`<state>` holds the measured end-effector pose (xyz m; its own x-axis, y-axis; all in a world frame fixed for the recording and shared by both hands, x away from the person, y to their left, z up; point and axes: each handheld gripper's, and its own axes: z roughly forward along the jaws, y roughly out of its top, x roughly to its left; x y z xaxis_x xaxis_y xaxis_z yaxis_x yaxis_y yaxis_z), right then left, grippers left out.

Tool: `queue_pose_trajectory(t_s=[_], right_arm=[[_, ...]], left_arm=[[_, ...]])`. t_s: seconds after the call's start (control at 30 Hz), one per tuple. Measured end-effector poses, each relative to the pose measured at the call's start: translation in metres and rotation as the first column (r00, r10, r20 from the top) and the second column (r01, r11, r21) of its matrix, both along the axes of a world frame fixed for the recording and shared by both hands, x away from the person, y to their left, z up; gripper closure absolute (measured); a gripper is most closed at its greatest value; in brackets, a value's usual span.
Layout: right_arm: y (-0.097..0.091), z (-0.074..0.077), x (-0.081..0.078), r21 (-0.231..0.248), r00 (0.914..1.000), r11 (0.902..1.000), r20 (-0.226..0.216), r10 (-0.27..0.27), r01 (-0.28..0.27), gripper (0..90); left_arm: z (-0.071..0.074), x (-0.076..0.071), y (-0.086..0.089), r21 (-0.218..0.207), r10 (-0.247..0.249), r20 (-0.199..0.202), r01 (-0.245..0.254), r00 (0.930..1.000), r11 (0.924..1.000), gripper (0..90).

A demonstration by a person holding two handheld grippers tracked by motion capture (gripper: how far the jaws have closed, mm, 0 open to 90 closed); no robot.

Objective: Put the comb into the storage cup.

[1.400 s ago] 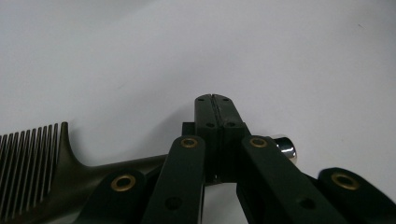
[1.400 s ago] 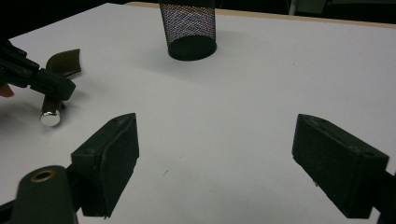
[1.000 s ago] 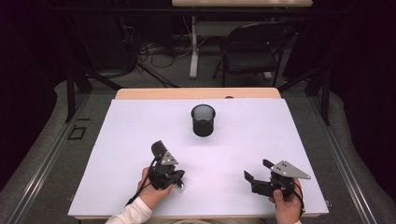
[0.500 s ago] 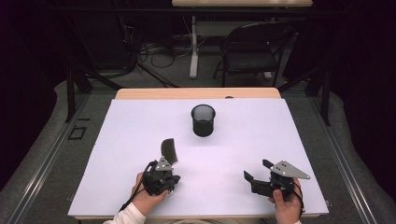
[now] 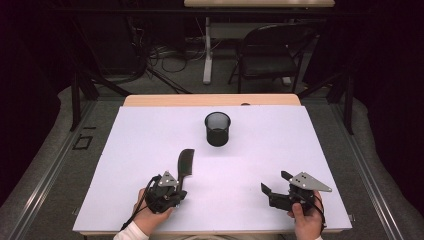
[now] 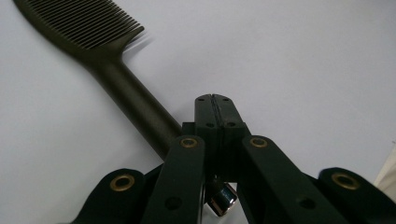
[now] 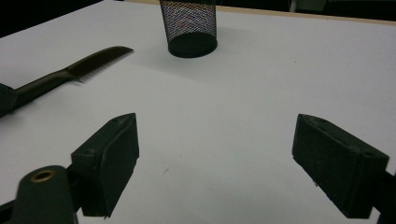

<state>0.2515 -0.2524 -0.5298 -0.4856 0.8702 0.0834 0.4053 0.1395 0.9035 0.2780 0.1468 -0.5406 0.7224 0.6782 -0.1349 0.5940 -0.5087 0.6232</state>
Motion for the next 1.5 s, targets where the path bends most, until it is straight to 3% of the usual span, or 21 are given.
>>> queue_pose_trajectory(t_s=[0.67, 1.5], right_arm=[[0.000, 0.000, 0.000, 0.001, 1.0000, 1.0000, 0.001, 0.003, -0.003, 14.7], [0.001, 0.000, 0.000, 0.003, 1.0000, 1.0000, 0.004, 0.006, -0.006, 14.7]], left_arm=[[0.000, 0.000, 0.016, 0.035, 0.045, 0.019, -0.045, 0.9988, 0.9984, 89.4], [0.001, 0.009, 0.030, 0.030, 0.093, 0.025, -0.094, 0.9953, 0.9951, 89.8]])
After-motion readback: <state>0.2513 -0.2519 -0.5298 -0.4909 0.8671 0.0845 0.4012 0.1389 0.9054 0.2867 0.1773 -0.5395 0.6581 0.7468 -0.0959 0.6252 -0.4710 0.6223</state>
